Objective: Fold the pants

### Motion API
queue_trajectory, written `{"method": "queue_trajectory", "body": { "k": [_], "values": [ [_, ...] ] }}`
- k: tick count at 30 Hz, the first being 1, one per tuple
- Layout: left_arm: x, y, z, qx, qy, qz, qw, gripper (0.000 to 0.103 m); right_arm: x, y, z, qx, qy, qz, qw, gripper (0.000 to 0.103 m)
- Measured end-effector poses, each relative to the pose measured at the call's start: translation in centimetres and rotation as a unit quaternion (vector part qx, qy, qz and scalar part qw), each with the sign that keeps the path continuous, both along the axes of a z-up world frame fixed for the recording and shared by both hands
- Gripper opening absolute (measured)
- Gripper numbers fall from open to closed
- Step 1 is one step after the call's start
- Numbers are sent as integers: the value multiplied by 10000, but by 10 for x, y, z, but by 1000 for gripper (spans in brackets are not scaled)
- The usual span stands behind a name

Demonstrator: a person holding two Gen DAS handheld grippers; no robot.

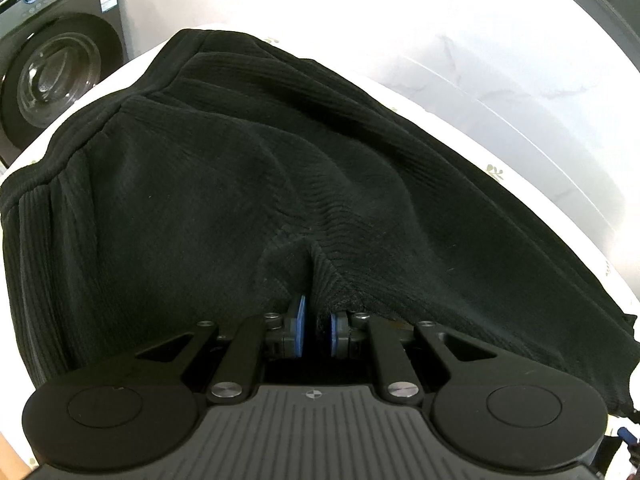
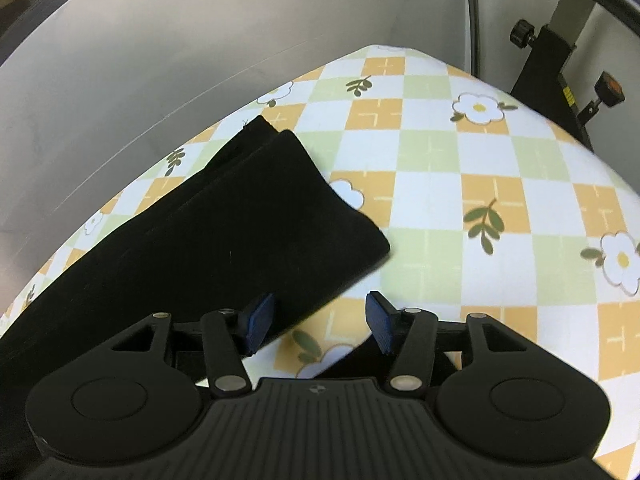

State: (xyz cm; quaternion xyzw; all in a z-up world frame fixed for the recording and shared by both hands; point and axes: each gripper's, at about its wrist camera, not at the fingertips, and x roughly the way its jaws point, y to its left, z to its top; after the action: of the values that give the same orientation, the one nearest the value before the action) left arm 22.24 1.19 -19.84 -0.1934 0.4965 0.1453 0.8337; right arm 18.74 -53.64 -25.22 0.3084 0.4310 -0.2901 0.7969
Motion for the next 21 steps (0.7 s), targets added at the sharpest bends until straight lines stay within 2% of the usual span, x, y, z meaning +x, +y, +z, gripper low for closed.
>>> {"method": "queue_trajectory", "body": {
  "k": [8,10,11,12,15,18,21],
  "values": [
    [9,-3,13,41,-175,102,9998,13,-6,-18,-10,204,-393,-475,9979,55],
    [10,-3,14,46,-192,144,9997,12,-3,-22,-14,274,-442,-560,9971,50],
    [10,-3,14,43,-194,164,9997,12,-2,-24,-16,309,-464,-568,9968,32],
    [10,-3,13,40,-196,173,9997,12,-1,-25,-16,317,-504,-557,9967,5],
    [9,-1,15,12,-221,192,9996,12,-6,-26,0,271,-838,-649,9940,5],
    [7,2,18,-86,-278,254,9993,12,-13,-27,33,193,-1261,-750,9890,5],
    [10,6,18,-103,-317,292,9990,12,4,-34,63,122,-1356,-574,9890,5]
  ]
}}
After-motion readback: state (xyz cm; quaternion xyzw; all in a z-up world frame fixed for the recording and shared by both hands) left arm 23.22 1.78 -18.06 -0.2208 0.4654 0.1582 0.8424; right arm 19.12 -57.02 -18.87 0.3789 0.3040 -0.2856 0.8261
